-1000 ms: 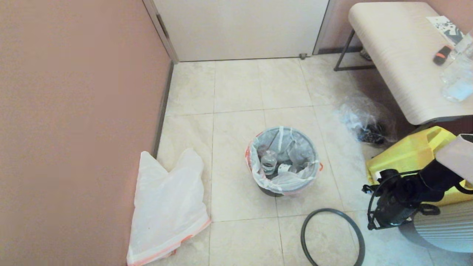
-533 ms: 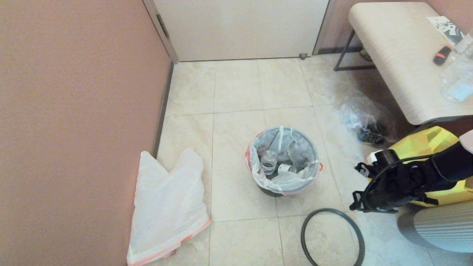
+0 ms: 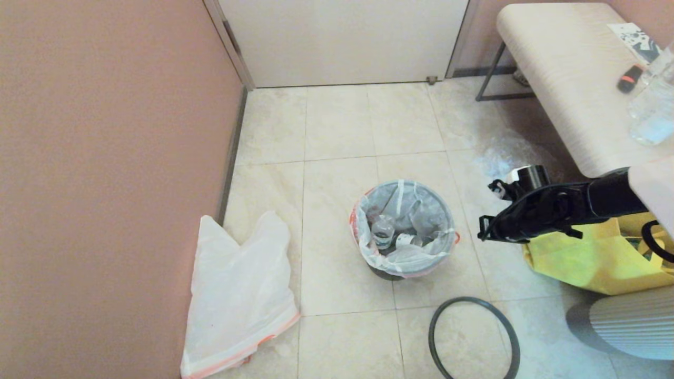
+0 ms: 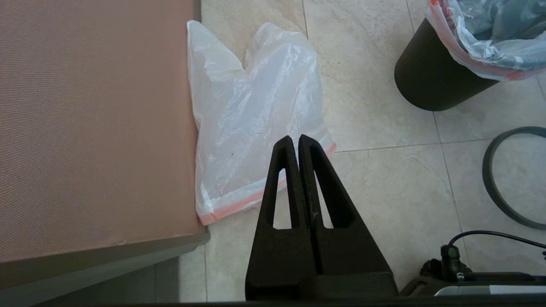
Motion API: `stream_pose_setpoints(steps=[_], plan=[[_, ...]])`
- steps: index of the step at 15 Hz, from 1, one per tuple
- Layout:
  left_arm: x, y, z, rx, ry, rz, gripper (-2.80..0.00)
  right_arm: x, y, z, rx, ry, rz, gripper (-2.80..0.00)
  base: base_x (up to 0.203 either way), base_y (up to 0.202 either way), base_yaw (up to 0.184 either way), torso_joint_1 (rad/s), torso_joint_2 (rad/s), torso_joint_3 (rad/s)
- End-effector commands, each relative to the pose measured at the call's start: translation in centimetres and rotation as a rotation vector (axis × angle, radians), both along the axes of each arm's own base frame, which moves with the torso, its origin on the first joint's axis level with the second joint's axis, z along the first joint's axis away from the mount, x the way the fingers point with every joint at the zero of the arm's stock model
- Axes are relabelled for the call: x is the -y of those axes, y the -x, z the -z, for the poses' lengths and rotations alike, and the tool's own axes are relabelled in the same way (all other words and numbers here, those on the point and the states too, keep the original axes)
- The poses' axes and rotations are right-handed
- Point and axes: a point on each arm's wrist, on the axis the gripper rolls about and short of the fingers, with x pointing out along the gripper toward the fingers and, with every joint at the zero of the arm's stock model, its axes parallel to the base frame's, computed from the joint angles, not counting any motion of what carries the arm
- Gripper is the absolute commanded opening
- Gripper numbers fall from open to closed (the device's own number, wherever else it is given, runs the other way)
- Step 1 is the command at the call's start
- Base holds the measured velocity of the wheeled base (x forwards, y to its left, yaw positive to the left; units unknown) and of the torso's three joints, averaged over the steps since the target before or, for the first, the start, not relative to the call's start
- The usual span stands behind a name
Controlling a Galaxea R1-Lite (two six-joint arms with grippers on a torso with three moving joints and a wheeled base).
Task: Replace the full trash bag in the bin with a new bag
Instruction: Place the trash can ring on the floor, then place the trash bag on the floor
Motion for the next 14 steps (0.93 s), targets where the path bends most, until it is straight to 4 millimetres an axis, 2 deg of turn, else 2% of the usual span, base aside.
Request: stream_pose_setpoints(steps=[1,3,4,14], plan=[[0.0,0.0,0.0,0.0,0.0,-0.001,-2.8,-0.2,-3.2,2.3,0.019,-0.006,-0.003,-2.8,0.0,0.0,0.0,0.0,0.0,0.0],[0.0,0.0,0.0,0.0,0.0,-0.001,-2.8,-0.3,-5.0,4.2,0.023,-0.006,-0.008,-2.8,0.0,0.0,0.0,0.0,0.0,0.0],[0.0,0.0,0.0,0.0,0.0,-0.001,-2.8,-0.3,-5.4,4.8,0.027,0.005,-0.02,0.0,0.0,0.0,0.0,0.0,0.0,0.0],[0.0,0.0,0.0,0.0,0.0,-0.001,-2.8,-0.7,-6.5,6.6,0.046,0.034,-0.05,0.0,0.0,0.0,0.0,0.0,0.0,0.0]])
